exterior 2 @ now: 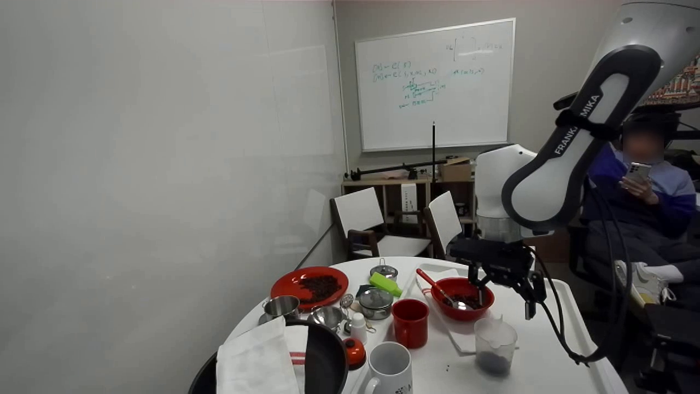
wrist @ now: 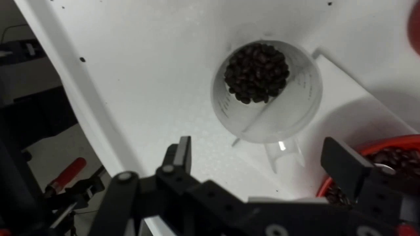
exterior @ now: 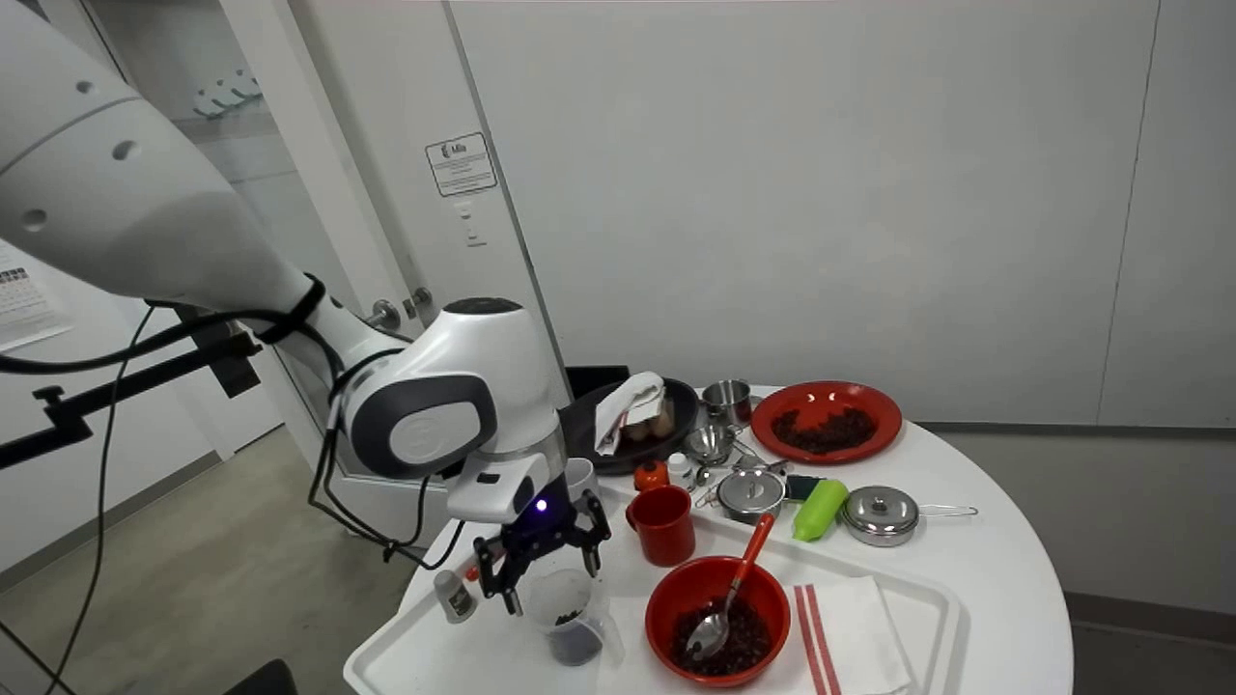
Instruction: Pick up the jar and pour some of its contents in the bowl
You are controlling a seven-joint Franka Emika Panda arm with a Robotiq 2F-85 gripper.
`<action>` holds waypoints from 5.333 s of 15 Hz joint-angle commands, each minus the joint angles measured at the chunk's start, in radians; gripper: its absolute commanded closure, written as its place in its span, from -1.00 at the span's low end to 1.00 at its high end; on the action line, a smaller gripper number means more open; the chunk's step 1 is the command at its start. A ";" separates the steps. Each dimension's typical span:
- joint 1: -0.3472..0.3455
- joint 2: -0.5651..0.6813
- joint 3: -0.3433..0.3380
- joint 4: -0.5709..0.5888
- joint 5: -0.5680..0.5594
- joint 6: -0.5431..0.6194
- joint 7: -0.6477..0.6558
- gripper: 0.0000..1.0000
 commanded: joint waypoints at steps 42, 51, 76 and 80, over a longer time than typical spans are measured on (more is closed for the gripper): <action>0.037 0.120 -0.016 -0.067 0.121 0.381 -0.370 0.80; 0.075 -0.008 -0.028 -0.076 0.089 0.333 -0.369 0.76; 0.165 -0.029 -0.185 0.210 -1.211 -0.191 0.765 0.76; 0.121 0.013 -0.073 0.254 -1.282 -0.355 0.836 0.77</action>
